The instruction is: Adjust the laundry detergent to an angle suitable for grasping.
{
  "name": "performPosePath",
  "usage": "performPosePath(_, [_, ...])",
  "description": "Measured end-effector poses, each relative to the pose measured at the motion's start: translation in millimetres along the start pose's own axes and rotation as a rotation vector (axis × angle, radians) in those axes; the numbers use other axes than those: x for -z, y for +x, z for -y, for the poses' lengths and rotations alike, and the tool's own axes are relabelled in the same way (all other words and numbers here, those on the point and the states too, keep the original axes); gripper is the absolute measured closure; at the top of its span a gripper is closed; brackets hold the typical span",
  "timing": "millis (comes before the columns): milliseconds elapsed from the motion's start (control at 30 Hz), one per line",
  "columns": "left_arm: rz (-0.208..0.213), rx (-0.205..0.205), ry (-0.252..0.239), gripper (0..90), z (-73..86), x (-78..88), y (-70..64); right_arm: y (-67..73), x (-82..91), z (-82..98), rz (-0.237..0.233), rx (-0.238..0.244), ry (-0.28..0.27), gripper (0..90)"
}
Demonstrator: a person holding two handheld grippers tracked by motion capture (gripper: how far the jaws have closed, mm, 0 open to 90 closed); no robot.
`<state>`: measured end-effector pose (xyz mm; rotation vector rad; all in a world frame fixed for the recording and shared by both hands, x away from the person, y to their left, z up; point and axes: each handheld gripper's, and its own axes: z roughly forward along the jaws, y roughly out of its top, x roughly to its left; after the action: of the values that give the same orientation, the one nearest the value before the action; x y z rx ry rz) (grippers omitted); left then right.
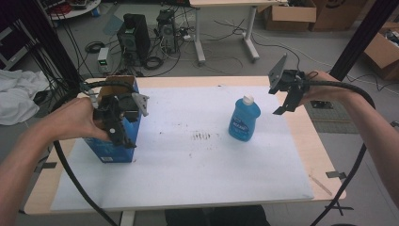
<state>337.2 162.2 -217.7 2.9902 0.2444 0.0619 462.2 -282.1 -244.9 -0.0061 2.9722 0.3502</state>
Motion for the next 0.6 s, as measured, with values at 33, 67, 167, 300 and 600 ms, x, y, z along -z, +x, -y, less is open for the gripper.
performPosePath(33, [0.001,0.000,0.001,16.0,0.1,0.1,0.1,0.1,0.3,0.0,-0.001,0.001,0.002,18.4])
performPosePath(67, [0.001,0.000,0.001,16.0,0.1,0.1,0.1,0.1,0.4,0.1,-0.002,0.001,0.003,18.4])
performPosePath(167, [-0.002,-0.002,0.002,16.0,0.5,0.0,-0.1,0.0,0.7,0.3,-0.002,0.000,0.003,18.4])
performPosePath(300, [-0.008,0.003,-0.001,16.0,1.9,-0.2,-0.3,-0.6,0.3,0.2,-0.001,0.000,0.008,18.0])
performPosePath(600, [-0.009,0.025,-0.008,15.9,3.4,2.5,-3.4,1.3,-0.6,-3.5,0.001,0.005,0.017,18.2])
